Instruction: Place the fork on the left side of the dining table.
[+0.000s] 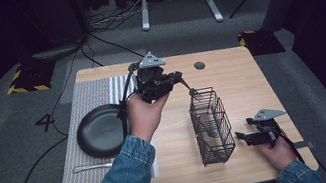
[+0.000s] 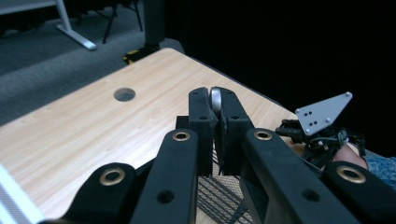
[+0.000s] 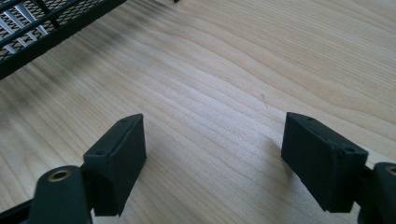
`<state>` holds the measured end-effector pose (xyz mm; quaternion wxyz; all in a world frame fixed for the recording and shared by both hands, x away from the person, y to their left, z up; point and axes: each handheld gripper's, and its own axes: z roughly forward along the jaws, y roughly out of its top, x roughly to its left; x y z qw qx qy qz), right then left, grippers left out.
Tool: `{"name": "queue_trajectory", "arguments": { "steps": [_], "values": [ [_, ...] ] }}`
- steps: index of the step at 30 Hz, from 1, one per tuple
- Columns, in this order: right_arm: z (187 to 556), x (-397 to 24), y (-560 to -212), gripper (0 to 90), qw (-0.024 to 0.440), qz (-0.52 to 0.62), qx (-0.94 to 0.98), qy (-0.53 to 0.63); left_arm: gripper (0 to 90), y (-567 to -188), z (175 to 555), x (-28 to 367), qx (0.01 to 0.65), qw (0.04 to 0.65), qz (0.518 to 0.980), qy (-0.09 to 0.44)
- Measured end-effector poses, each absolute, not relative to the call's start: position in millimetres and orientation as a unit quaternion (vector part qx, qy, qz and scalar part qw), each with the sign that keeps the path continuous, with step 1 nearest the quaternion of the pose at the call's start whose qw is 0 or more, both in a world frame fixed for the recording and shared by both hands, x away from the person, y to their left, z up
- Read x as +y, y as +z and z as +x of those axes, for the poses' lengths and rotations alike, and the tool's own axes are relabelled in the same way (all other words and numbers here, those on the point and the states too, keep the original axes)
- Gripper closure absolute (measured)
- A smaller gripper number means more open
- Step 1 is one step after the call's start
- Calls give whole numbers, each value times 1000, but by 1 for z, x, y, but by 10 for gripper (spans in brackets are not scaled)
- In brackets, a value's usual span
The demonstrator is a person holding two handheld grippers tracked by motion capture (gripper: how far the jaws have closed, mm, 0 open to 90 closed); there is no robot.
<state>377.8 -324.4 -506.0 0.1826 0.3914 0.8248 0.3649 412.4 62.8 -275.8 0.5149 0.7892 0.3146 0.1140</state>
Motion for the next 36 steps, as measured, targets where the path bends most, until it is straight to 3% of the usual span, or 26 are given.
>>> {"name": "queue_trajectory", "arguments": {
  "steps": [22,36],
  "values": [
    [378,-324,-506,221,183,392,825,365,865,-248,426,132,346,529,760,150],
    [378,-324,-506,217,184,392,825,364,865,-261,458,191,382,543,732,152]
  ]
}}
